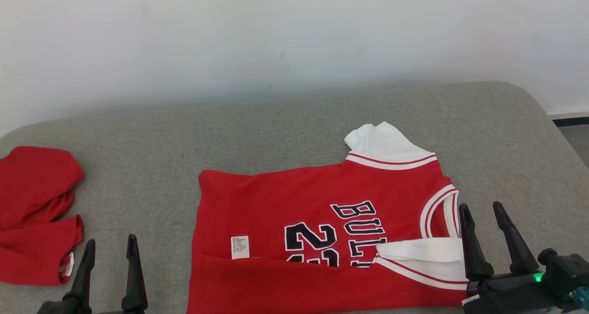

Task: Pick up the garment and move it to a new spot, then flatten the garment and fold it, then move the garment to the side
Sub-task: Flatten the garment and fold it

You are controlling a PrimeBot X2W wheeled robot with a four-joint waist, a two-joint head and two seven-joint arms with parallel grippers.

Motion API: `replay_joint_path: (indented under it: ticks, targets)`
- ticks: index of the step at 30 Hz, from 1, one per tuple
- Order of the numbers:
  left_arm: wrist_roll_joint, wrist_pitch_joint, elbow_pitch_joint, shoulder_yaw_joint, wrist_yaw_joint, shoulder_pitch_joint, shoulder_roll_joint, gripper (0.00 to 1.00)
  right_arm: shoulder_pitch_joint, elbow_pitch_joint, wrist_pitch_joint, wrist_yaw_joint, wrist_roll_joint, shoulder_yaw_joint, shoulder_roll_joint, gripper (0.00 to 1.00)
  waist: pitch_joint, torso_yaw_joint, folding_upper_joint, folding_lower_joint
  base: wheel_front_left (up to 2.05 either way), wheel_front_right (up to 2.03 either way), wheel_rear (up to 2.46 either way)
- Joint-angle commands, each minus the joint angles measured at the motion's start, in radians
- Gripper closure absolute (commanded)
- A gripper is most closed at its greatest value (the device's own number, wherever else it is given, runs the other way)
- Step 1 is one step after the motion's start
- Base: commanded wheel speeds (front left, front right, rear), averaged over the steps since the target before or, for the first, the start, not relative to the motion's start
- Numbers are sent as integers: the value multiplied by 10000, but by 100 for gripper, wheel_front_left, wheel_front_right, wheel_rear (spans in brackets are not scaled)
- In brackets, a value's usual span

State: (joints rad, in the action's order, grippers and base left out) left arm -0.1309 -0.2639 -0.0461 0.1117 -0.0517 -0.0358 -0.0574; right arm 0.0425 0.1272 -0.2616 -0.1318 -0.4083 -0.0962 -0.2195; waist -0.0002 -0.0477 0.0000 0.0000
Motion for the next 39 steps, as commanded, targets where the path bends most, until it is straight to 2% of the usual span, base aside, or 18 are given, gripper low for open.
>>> replay_joint_path:
  ticks: [1, 10, 32, 35, 39]
  targets:
    - [51, -5, 24, 52, 11, -143, 21, 0, -138, -47, -41, 23, 110, 76, 105, 0, -12, 42, 0, 0, 0, 0, 0]
    - [96, -5, -361, -120, -74, -345, 50, 0, -437, 85, -44, 23, 284, -9, 370, 0, -21, 298, 0, 0, 0, 0, 0]
    - [-80, -5, -859, -58, -182, -174, 71, 0, -519, 455, -46, 23, 337, 5, 385, 0, 56, 343, 0, 0, 0, 0, 0]
    - [59, -6, -996, -118, -260, 77, 71, 0, -334, 627, -47, 23, 338, 158, 264, 0, 129, 366, 0, 0, 0, 0, 0]
    - [164, -6, -1367, -145, -421, 756, -252, 0, 253, 989, -34, 23, 411, 99, -105, 0, 377, 317, 0, 0, 0, 0, 0]
